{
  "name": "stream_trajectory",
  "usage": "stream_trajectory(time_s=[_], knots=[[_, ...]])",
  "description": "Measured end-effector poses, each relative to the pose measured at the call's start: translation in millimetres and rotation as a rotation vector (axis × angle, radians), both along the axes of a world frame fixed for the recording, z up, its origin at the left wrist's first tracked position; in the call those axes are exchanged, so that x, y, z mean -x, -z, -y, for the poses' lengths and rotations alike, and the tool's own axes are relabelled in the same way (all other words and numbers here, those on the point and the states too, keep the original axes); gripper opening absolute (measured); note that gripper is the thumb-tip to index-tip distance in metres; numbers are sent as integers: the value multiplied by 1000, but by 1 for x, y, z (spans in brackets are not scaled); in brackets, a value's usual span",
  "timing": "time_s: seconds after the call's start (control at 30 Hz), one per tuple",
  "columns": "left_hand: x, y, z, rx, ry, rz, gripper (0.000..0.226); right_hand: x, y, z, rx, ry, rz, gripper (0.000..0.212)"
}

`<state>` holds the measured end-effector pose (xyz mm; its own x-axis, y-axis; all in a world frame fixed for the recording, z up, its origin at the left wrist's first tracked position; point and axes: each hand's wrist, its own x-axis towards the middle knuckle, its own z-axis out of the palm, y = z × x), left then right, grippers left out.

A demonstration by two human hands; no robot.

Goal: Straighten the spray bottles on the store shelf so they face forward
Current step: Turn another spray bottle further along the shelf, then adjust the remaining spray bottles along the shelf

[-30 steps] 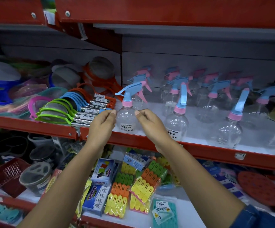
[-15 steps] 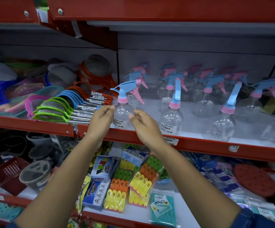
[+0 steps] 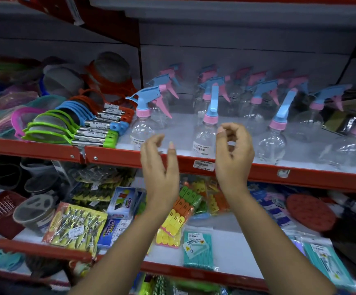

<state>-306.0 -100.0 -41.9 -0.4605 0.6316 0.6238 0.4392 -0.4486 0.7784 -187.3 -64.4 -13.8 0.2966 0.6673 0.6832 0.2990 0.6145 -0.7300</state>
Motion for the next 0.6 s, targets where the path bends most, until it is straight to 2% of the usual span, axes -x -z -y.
stream_trajectory(time_s=[0.07, 0.17, 0.27, 0.37, 0.43, 0.6], knots=[[-19, -3, -2, 43, 106, 15, 29, -10, -3, -12, 105, -7, 14, 18], [-39, -8, -3, 131, 234, 65, 33, -16, -9, -28, 338, -146, 112, 36], [-50, -10, -3, 217, 307, 110, 40, -21, -14, -32, 490, -293, 125, 35], [-51, -10, -5, 262, 365, 166, 51, -28, -16, -28, 521, -332, 101, 28], [-50, -13, -6, 277, 402, 187, 55, -33, -14, -25, 529, -336, 108, 31], [-39, -23, -18, 366, 418, 229, 30, -42, -13, -14, 526, -319, 134, 44]])
